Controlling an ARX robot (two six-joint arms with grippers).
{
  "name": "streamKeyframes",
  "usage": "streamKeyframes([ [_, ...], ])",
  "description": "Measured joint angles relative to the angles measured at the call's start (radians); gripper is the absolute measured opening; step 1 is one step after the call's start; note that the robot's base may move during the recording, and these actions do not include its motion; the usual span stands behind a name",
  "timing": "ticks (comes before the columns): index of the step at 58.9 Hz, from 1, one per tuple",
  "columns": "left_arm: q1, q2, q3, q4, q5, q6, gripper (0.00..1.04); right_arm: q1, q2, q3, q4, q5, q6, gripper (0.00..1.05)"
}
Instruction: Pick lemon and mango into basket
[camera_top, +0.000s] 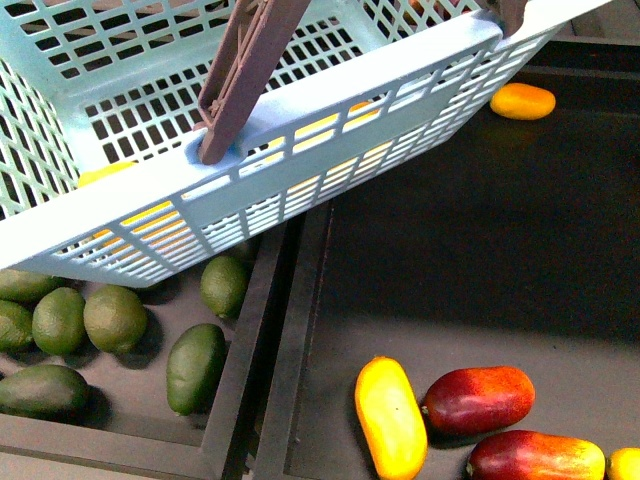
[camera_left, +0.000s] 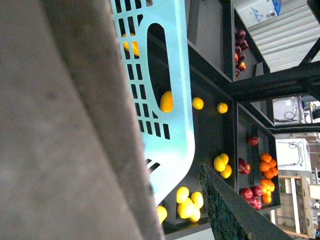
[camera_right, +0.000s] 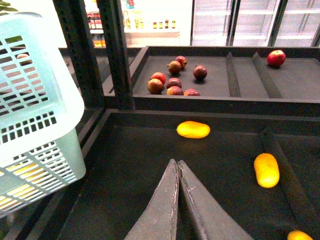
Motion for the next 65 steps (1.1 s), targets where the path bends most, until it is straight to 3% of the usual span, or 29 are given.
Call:
streamKeyframes([
  [65, 0.0, 0.0, 0.0, 0.0, 0.001, 0.0, 0.29, 0.0, -0.414, -0.139, -0.25, 0.0, 0.0, 0.02],
])
